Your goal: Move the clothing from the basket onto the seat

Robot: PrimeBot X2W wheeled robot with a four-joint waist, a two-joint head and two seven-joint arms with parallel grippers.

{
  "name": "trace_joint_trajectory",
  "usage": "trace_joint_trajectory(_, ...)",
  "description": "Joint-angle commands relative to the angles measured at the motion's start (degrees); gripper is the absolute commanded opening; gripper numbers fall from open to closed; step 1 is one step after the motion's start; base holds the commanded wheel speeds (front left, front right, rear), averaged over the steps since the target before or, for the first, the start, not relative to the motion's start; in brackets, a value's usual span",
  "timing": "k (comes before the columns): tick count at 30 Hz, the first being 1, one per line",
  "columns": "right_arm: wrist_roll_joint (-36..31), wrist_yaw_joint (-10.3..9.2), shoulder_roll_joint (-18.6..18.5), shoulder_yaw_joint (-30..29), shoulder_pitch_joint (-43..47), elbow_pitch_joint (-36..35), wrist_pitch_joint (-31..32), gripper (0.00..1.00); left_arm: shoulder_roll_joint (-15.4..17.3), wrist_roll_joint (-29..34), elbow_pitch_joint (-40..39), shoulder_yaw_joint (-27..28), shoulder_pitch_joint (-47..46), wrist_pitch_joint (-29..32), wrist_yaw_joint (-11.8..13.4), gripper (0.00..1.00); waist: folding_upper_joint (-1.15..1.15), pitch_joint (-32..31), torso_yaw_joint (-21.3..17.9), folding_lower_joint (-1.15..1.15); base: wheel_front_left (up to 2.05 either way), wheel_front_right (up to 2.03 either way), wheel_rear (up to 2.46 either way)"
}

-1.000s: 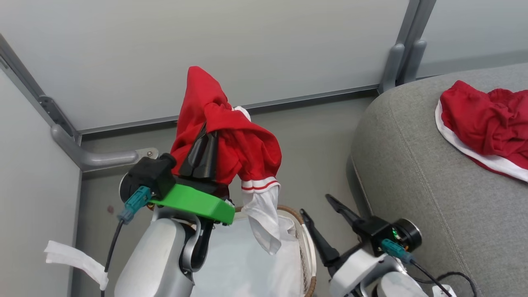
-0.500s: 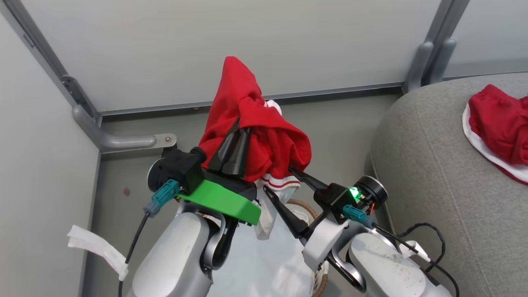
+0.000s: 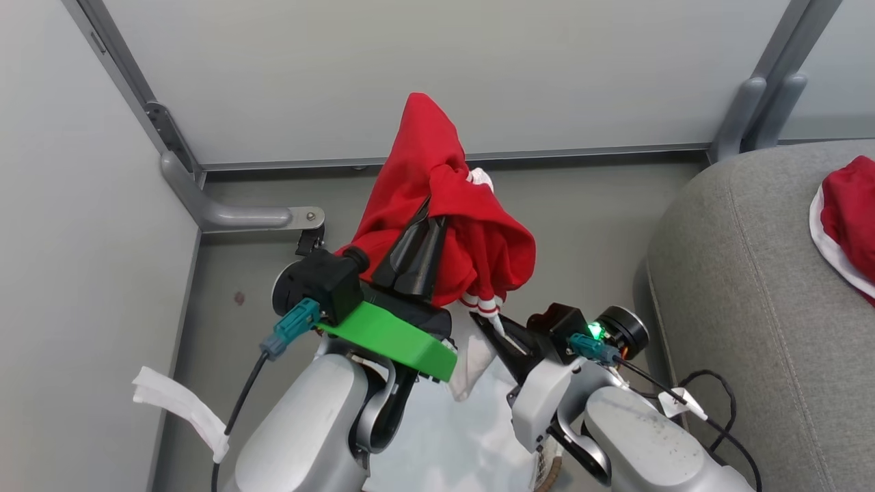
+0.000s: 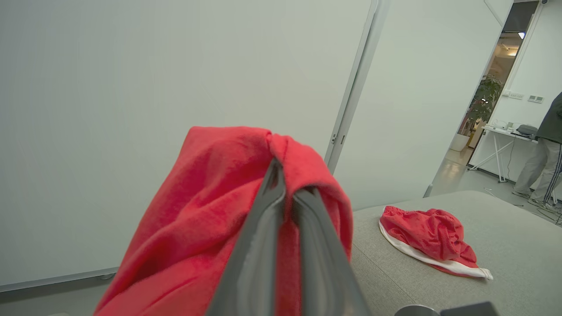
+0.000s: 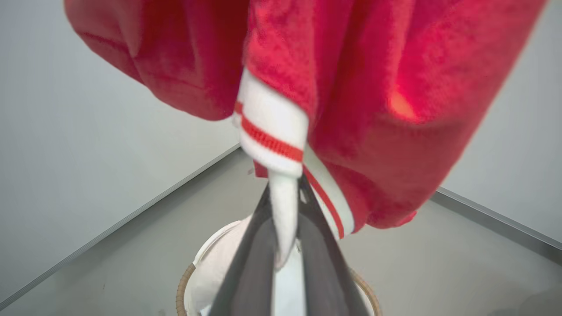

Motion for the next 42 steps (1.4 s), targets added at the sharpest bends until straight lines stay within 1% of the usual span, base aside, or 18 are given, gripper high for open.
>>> trace_joint_trajectory(1,0.49,-0.08,-0.28,-0.48,0.15,0.85,-0.02,0.00,0.10,-0.28,-0.37,0.22,-0.77,-0.22,0.40,0.00,0.00,-0.11,0.02,0.00,0.00,0.00,0.00)
trace_joint_trajectory(7,-0.24,-0.08,-0.34,-3.77,3.25,3.64,-0.01,0.00,0.09,0.07,-0.23,1.83,0.07,-0.28,0.72,0.00,0.00,0.06,-1.33,0.00,0.00,0.00,0.00)
trace_joint_trajectory(10,-0.37,-0.08,-0.33,-7.01,4.43,1.56,0.00,0.00,0.10,0.45,-0.12,3.05,0.69,-0.29,0.96,0.00,0.00,0.40,-2.60,0.00,0.00,0.00,0.00)
trace_joint_trajectory(11,-0.40,-0.08,-0.32,-8.14,4.67,0.31,-0.01,0.00,0.11,0.26,0.17,3.34,1.02,-0.29,0.97,0.22,0.00,0.46,-3.01,0.00,0.00,0.00,0.00)
trace_joint_trajectory(12,-0.29,-0.08,-0.32,-9.55,5.07,-1.57,-0.01,0.00,0.12,-0.26,0.59,3.60,1.52,-0.26,0.95,0.84,0.00,0.49,-3.53,0.00,0.00,0.00,0.00)
trace_joint_trajectory(13,-0.17,-0.08,-0.33,-10.55,5.44,-3.26,-0.02,0.00,0.10,-0.20,0.66,3.80,1.63,-0.22,0.90,1.00,0.00,0.54,-3.96,0.00,0.00,0.00,0.00)
trace_joint_trajectory(17,0.17,-0.08,-0.29,-15.45,7.32,-12.31,-0.03,0.00,0.13,1.27,1.77,5.02,2.48,-0.15,0.80,1.00,0.00,0.95,-6.51,0.00,0.00,0.00,0.00)
trace_joint_trajectory(19,0.77,-0.08,-0.26,-17.29,8.26,-16.78,-0.04,0.00,0.13,2.22,2.64,6.07,2.92,-0.15,0.55,1.00,0.00,1.16,-8.39,0.00,0.00,0.00,0.00)
trace_joint_trajectory(21,1.26,-0.08,-0.25,-18.81,8.91,-20.76,-0.07,0.00,0.11,3.54,3.85,7.16,3.35,-0.15,-0.06,1.00,0.00,1.25,-10.72,0.00,0.00,0.00,0.00)
trace_joint_trajectory(25,2.43,-0.07,-0.25,-20.50,10.05,-26.50,-0.06,0.00,0.11,5.18,5.62,10.42,4.92,-0.15,-0.88,1.00,0.00,1.53,-16.95,0.00,0.00,0.00,0.00)
trace_joint_trajectory(30,2.66,-0.07,-0.21,-22.59,10.84,-30.37,-0.07,0.00,0.14,7.04,7.14,12.50,6.26,-0.14,-1.96,1.00,0.00,2.16,-24.34,0.00,0.00,0.00,0.00)
trace_joint_trajectory(32,1.57,-0.07,-0.24,-22.71,10.80,-31.35,-0.07,0.00,0.16,7.65,7.47,13.54,6.68,-0.15,-2.25,1.00,0.00,2.28,-27.36,0.00,0.00,0.00,0.00)
trace_joint_trajectory(35,0.38,-0.07,-0.22,-24.70,11.15,-32.48,-0.07,0.00,0.17,7.92,8.27,14.06,7.38,-0.15,-2.74,1.00,0.00,2.33,-31.26,0.00,0.00,0.00,0.00)
trace_joint_trajectory(38,0.38,-0.07,-0.22,-26.73,11.02,-33.25,-0.07,0.00,0.17,8.27,8.71,14.58,7.55,-0.15,-2.99,1.00,0.00,2.61,-34.66,0.00,0.00,0.00,0.00)
trace_joint_trajectory(39,-0.73,-0.07,-0.18,-27.24,10.75,-33.56,-0.07,0.00,0.16,8.40,8.78,14.52,7.53,-0.15,-3.10,1.00,0.00,2.78,-35.73,0.00,0.00,0.00,0.00)
trace_joint_trajectory(42,-2.64,-0.07,-0.25,-30.11,10.39,-34.64,-0.07,0.00,0.18,9.29,9.04,13.13,6.18,-0.15,-3.30,1.00,0.00,3.99,-37.04,0.00,0.00,0.00,0.00)
